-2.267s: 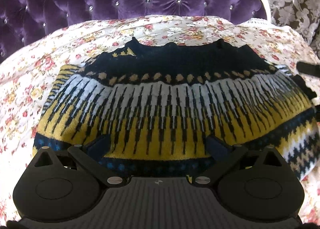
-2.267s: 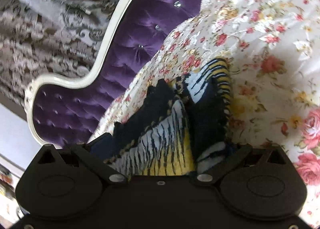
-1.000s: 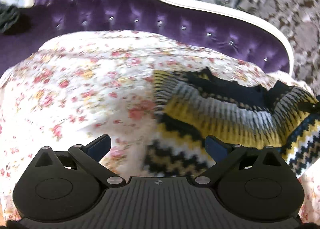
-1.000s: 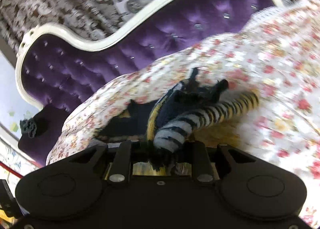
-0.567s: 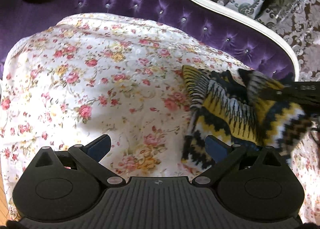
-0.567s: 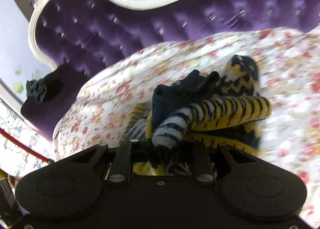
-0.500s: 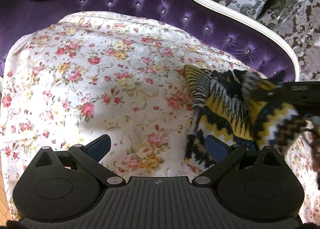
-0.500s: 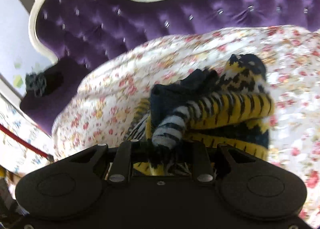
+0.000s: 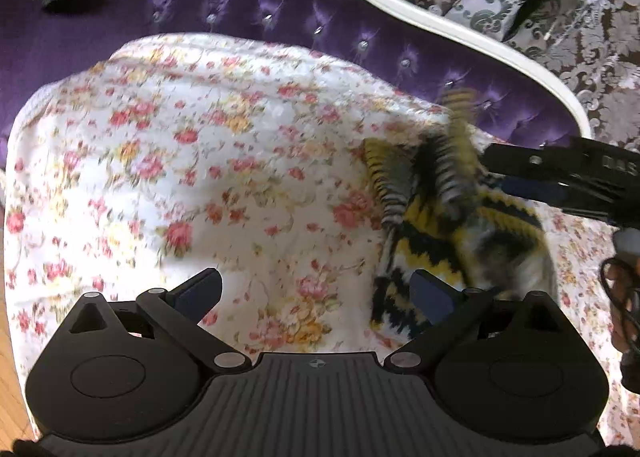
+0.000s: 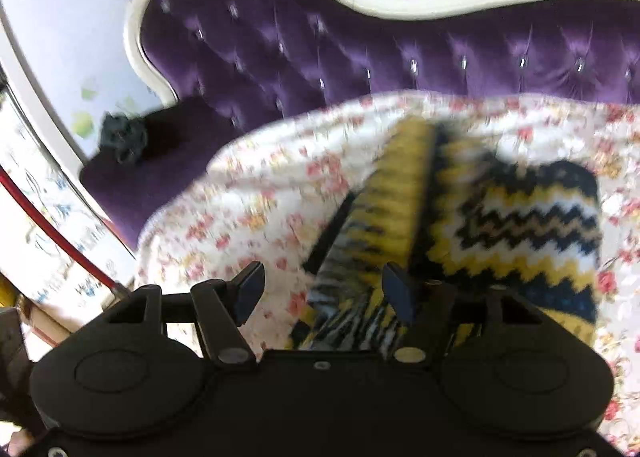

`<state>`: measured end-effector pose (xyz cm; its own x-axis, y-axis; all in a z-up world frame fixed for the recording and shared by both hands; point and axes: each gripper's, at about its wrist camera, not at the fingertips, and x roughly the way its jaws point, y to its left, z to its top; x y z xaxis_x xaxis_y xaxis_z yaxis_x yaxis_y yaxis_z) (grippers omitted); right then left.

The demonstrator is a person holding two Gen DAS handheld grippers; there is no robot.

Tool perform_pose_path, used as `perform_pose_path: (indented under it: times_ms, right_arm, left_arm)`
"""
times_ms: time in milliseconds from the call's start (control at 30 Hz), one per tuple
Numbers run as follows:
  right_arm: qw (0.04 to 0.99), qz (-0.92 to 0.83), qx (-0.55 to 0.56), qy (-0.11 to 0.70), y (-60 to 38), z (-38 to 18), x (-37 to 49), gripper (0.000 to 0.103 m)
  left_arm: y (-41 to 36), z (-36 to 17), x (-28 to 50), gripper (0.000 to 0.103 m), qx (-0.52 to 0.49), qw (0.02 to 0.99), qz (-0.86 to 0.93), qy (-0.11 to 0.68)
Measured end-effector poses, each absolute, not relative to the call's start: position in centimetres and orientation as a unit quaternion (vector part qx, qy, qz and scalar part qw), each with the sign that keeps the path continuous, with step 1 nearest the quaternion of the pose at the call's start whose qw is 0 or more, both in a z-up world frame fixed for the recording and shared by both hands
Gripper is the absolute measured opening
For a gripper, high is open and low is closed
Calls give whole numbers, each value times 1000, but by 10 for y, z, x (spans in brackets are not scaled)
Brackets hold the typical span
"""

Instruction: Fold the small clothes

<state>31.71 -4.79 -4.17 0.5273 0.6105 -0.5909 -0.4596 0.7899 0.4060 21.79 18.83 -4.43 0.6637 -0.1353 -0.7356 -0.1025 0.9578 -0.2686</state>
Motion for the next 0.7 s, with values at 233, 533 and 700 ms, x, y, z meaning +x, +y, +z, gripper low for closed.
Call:
perform_pose_path:
  times_ms: [233,533,700]
  right_arm:
    - [898,270,82,338,-91,-38,283,72]
    - [909,297,-34,289,-68,-60,223,72]
    - [907,313,-112,260,-39,-69,210,74]
  left_arm:
    - [180,-19,242,101,-171,901,-64,392]
    - [136,-12,300,101,-158,872,-138,442]
    - [125,-29,319,101,-160,845,-152,486]
